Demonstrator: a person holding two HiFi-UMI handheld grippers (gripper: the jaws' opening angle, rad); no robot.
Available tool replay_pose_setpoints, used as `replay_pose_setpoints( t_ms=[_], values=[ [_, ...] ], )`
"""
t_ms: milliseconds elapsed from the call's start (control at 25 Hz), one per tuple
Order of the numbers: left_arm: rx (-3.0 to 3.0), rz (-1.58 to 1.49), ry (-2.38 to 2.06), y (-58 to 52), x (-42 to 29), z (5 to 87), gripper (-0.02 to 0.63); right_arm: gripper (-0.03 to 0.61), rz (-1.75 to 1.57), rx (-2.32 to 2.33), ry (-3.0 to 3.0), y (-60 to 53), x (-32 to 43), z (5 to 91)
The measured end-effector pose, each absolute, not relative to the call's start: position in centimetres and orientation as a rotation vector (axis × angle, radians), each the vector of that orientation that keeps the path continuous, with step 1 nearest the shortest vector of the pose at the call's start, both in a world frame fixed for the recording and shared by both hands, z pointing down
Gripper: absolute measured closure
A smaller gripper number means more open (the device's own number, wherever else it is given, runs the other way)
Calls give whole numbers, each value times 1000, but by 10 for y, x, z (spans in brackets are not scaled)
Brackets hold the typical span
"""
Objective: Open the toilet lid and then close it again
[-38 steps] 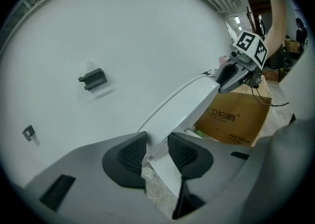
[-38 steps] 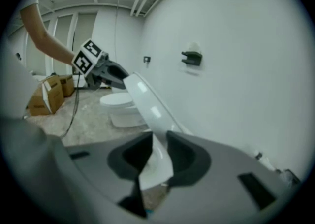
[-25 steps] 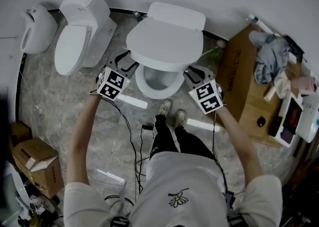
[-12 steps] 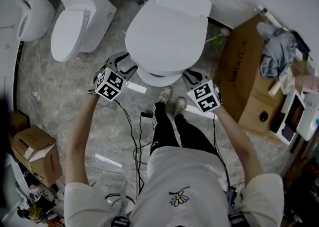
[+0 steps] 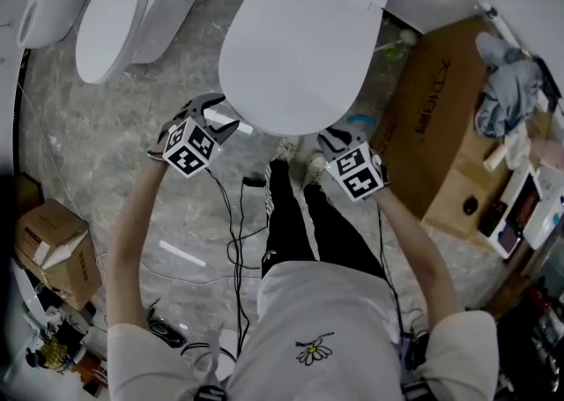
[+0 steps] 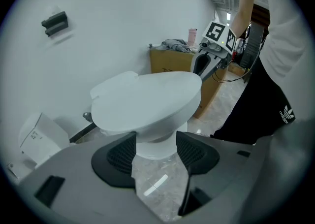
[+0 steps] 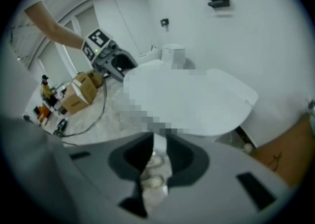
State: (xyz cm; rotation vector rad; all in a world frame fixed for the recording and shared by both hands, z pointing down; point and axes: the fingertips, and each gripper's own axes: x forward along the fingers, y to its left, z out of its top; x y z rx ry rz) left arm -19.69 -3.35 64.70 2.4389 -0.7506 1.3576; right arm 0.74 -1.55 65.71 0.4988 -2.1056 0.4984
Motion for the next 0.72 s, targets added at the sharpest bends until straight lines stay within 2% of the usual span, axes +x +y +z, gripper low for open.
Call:
replay_pose_setpoints(
  t_ms=[720],
  values=[
    [2293, 1317, -671, 5, -210, 772, 344, 460, 706, 402, -1984, 25, -8, 777]
  ],
)
